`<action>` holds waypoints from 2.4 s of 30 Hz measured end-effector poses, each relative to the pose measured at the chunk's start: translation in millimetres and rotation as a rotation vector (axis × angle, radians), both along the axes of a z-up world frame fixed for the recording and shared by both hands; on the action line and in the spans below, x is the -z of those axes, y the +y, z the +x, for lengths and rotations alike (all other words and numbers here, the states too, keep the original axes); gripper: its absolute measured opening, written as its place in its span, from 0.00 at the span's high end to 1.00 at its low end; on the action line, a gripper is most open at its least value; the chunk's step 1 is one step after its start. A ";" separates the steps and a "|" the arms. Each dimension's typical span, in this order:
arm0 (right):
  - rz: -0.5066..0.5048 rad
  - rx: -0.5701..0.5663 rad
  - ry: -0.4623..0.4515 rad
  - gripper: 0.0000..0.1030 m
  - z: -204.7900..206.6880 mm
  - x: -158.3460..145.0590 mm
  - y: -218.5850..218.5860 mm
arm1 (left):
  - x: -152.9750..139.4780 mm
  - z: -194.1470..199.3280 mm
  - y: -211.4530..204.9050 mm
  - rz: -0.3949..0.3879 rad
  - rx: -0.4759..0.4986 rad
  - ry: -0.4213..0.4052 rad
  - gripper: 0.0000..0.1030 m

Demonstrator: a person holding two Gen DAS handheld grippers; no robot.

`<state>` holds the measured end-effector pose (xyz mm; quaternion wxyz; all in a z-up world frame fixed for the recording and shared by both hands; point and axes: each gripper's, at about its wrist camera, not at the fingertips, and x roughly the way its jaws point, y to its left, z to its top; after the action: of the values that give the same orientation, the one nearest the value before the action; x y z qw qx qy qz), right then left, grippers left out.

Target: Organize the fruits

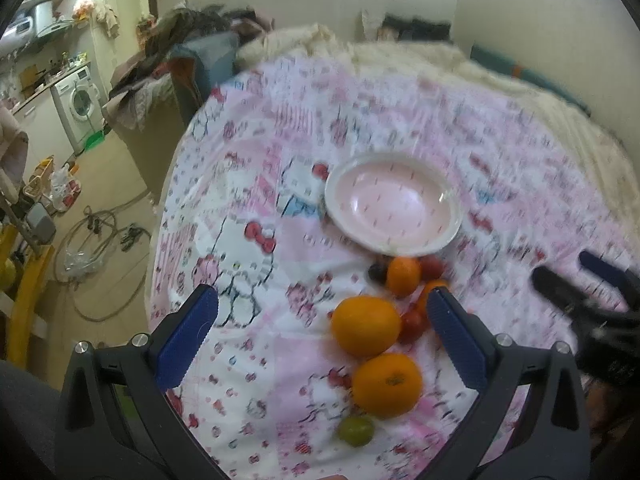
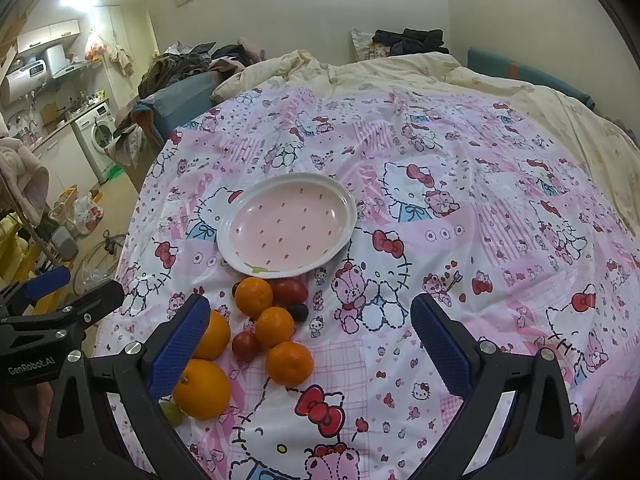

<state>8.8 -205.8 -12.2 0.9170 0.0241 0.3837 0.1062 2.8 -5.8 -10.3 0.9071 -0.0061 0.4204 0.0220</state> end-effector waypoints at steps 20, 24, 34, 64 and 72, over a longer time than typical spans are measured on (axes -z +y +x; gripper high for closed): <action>0.034 -0.007 0.060 0.01 5.0 5.3 -2.1 | 84.2 -33.1 -8.7 -0.093 0.285 0.475 0.39; 0.026 -0.013 0.062 0.01 5.0 6.3 -0.9 | 91.8 -29.1 -19.5 -0.089 0.295 0.497 0.50; 0.059 0.005 0.082 0.01 7.4 7.1 -8.5 | 97.5 -27.7 -22.2 -0.062 0.284 0.520 0.76; 0.111 0.032 0.102 0.01 7.2 8.2 -16.7 | 100.9 13.6 -49.8 -0.111 0.222 0.522 0.39; 0.189 0.091 0.354 0.17 37.8 56.1 -42.3 | 93.5 10.0 -50.2 -0.142 0.204 0.524 0.49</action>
<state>46.6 -248.1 -68.2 0.8327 0.1456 0.5258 0.0943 12.8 -56.0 -103.8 0.7622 -0.0214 0.6395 -0.0981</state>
